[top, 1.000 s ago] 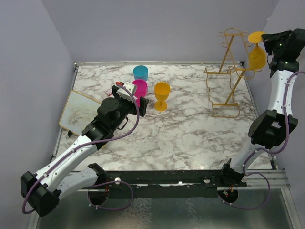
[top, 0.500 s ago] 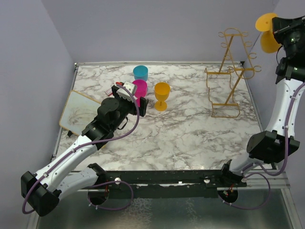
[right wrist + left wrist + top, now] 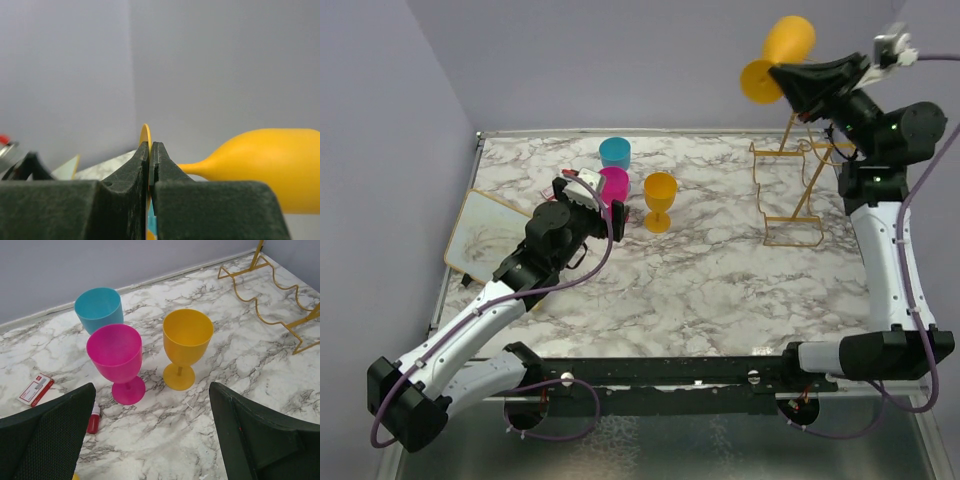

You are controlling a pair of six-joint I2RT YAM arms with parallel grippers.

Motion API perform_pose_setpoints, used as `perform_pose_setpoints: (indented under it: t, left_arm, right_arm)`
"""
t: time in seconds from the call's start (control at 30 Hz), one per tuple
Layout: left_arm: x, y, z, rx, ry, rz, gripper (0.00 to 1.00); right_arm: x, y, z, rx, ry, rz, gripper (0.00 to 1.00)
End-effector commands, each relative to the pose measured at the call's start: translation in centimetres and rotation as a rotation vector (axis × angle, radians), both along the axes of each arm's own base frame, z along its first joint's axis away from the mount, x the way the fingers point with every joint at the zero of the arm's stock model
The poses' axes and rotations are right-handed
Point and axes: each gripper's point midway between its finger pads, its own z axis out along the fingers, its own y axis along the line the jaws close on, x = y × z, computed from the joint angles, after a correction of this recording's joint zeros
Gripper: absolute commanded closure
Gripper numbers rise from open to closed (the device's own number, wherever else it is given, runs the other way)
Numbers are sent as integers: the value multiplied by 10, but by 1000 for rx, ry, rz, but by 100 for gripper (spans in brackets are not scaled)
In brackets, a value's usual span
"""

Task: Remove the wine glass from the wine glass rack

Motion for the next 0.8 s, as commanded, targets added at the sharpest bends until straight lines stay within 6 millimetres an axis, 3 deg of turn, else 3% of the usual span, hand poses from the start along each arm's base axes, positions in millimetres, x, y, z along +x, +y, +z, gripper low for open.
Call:
perform_pose_setpoints:
  t: [0.0,0.23,0.5,0.6,0.77]
  left_arm:
    - [3,1,6,-43,-1,12,1]
    - [-2,-6,1,-134,69,-1,1]
    - [-25,-17,-3,-279,221,-52,1]
    - [-31,-21,7,-319,261,-69,1]
    - [-36,-27,43,-347,257,-120,1]
  right_arm:
    - [-65,69,-22,-260,-299,236,99]
    - [-120,109,-99,-381,-395,416,99]
    - [-162,124,-180,-537,-465,560,99]
    - [-187,127,-216,-604,-572,666,99]
    - [-205,134,-242,-651,-677,677,99]
